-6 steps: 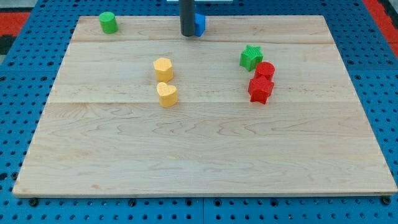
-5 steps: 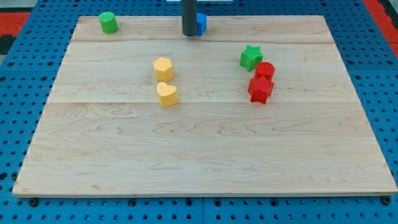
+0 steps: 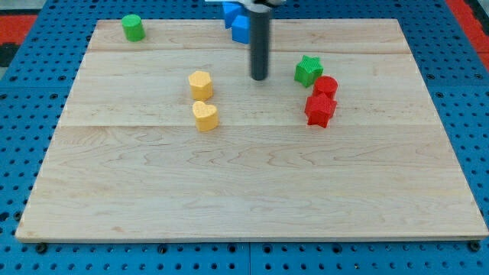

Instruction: Keep green star horizontally right to blue cube

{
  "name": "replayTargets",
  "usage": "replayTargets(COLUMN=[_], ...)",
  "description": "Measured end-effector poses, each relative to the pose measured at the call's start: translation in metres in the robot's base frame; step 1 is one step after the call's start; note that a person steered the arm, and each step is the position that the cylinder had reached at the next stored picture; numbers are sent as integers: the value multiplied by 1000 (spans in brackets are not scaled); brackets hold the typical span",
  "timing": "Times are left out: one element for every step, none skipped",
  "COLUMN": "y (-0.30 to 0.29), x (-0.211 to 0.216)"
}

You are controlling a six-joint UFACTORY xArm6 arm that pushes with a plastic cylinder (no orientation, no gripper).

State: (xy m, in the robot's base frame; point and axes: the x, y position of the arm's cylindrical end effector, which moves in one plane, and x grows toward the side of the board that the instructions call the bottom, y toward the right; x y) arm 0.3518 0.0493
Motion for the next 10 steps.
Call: replayTargets(y=[27, 62, 50, 97, 123, 118, 74, 32, 84, 134], x=[-39, -39, -15, 8, -19, -47, -41, -39, -43, -61])
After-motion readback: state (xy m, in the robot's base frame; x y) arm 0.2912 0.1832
